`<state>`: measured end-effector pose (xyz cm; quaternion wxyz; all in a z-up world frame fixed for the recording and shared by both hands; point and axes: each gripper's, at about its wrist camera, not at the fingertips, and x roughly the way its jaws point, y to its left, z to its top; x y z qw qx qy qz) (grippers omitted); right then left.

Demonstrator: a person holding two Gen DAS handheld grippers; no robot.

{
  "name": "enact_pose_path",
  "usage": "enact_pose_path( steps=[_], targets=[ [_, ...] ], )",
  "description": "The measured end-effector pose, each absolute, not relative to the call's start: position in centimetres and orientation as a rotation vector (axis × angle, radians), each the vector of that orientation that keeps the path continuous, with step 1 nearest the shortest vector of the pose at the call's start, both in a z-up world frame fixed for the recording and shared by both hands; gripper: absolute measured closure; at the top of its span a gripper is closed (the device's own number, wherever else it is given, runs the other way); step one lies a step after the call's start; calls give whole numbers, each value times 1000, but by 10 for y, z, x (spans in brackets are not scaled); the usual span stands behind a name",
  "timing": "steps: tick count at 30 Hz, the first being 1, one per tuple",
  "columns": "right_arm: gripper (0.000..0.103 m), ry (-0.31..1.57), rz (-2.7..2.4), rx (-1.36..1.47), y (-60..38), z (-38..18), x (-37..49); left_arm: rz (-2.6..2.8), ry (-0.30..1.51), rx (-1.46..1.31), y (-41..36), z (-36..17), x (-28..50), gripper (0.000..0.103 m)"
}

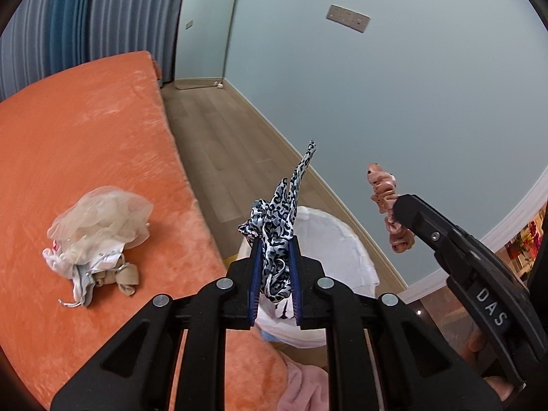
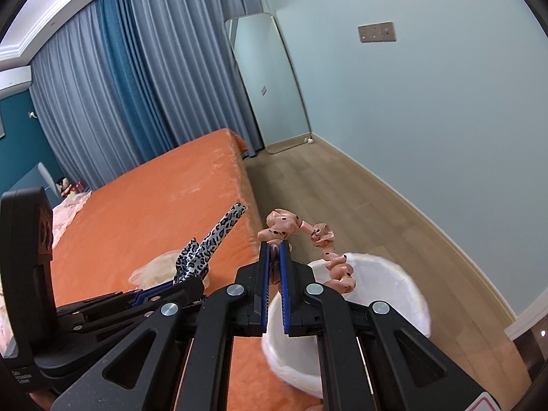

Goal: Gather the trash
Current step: 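Carry both hair ties over the trash bin and open both tools to drop them, then move both tools back to the pile of sock and mesh bag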

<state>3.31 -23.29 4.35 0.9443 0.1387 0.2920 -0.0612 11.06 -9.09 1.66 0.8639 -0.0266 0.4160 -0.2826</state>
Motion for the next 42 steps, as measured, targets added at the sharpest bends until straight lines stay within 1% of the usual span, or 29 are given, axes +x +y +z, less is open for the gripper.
enact_pose_path(
  steps=[7,16,18,19,20,21,22,27,34,42],
  targets=[
    [98,583,-157,284,-251,48,22,-638,865,-21,-122,28,101,88],
    [97,596,-182,309,-261,43,15,-681,876,0,-147,27,102,87],
    [96,598,-184,313,-261,42,17,-680,876,4,-150,26,103,82],
    [90,599,-183,317,-262,42,18,-669,882,2,-151,26,104,77],
    [88,598,-191,320,-263,42,18,-667,888,-7,-151,25,105,69],
    [87,596,-198,323,-264,42,17,-660,892,-11,-151,25,106,58],
    [86,597,-203,326,-264,41,16,-639,890,-22,-150,25,107,54],
    [85,595,-204,328,-263,43,15,-625,890,-29,-144,24,110,54],
    [78,590,-193,319,-260,47,21,-614,874,-31,-134,30,107,54],
    [77,596,-172,295,-244,53,28,-587,861,-48,-113,35,108,54]
  ],
)
